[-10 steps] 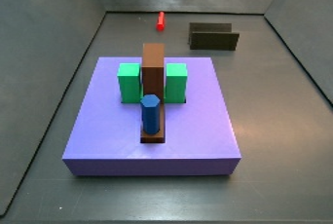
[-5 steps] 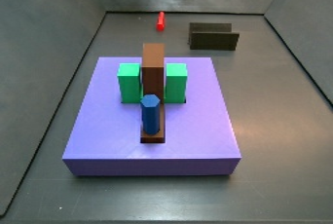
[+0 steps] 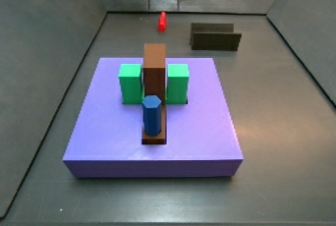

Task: Pick up the red object. Move up. Place the red object on the fixture. Regrasp the red object. Move to above the board. Insert the red object.
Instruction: Pick up the red object.

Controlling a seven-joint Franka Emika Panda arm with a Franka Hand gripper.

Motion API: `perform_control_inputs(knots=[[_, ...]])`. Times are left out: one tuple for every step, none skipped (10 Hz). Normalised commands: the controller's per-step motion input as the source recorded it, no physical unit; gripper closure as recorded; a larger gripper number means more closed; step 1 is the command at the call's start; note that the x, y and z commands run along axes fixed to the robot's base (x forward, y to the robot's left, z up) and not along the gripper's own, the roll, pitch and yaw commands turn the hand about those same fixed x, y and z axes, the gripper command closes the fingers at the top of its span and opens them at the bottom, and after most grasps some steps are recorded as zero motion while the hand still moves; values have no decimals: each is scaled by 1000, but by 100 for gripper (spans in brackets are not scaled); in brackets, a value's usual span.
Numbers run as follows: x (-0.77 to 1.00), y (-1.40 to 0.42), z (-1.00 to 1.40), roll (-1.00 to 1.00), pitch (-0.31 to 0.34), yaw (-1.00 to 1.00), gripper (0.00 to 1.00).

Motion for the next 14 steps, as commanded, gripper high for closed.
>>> perform_control_inputs(knots=[[14,117,-417,-306,-214,0,0],[0,137,-380,-326,-216,0,0],[0,129,-351,-343,-213,0,0],[0,94,-351,-339,-214,0,0],[0,54,-363,-323,-217,0,0],[0,31,-351,-317,-216,0,0],[0,0,-317,-303,-210,0,0],[0,6,-286,-304,-213,0,0],[0,29,-240,-320,-221,-6,0],[0,57,-214,-326,-229,-29,0],[0,69,-226,-313,-231,-57,0],[0,69,-211,-291,-229,-63,0],[0,80,-220,-304,-236,-57,0],[0,57,-9,-231,-170,-17,0]])
